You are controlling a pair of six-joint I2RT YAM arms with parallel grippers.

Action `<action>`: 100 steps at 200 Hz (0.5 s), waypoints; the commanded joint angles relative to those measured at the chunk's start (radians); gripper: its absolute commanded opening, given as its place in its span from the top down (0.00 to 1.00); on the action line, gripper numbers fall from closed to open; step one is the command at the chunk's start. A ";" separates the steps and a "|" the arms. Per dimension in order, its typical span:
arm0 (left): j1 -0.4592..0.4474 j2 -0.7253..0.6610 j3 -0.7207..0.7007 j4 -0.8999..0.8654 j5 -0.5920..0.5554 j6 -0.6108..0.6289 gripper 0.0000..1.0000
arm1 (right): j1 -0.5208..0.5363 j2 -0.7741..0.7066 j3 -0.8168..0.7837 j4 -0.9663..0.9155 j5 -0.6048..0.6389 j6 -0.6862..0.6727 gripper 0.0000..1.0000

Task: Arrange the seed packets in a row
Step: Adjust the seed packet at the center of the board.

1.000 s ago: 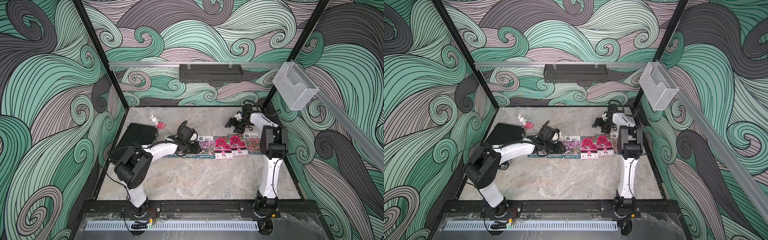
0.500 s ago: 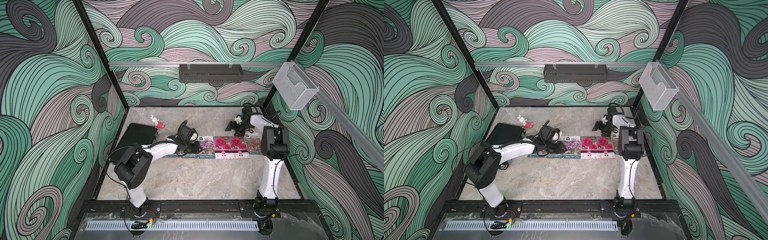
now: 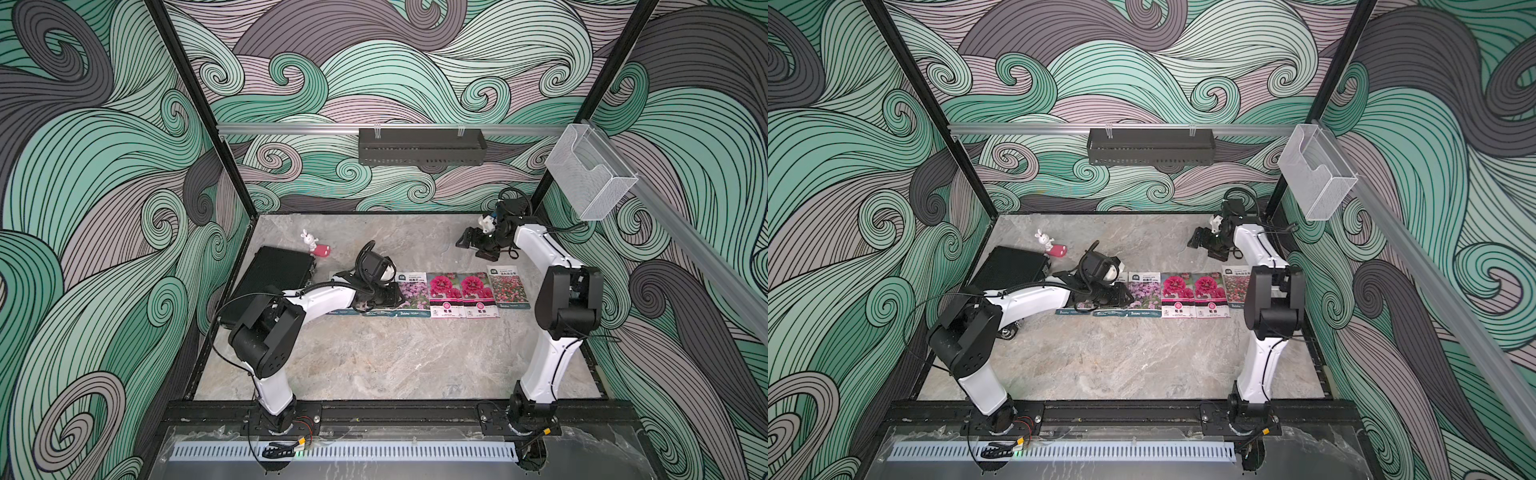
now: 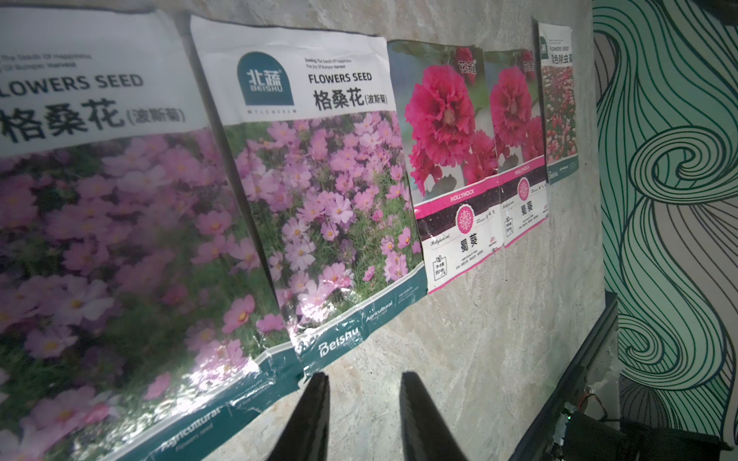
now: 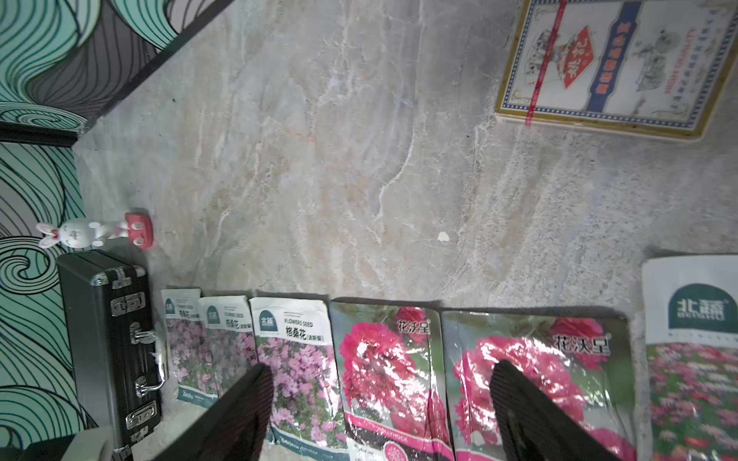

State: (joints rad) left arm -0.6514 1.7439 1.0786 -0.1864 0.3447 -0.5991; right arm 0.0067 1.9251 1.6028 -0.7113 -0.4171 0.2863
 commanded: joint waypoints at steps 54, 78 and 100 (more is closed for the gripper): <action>-0.014 0.000 0.015 0.024 0.008 -0.022 0.68 | 0.024 -0.141 -0.305 0.038 -0.014 0.118 0.28; -0.016 0.003 0.015 0.027 0.010 -0.022 0.68 | 0.026 -0.130 -0.310 0.033 -0.011 0.119 0.28; -0.017 0.005 0.018 0.025 0.011 -0.019 0.68 | 0.027 -0.103 -0.318 0.027 -0.001 0.111 0.28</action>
State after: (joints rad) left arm -0.6636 1.7439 1.0786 -0.1783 0.3485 -0.6140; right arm 0.0269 1.8160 1.2831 -0.6895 -0.4213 0.3836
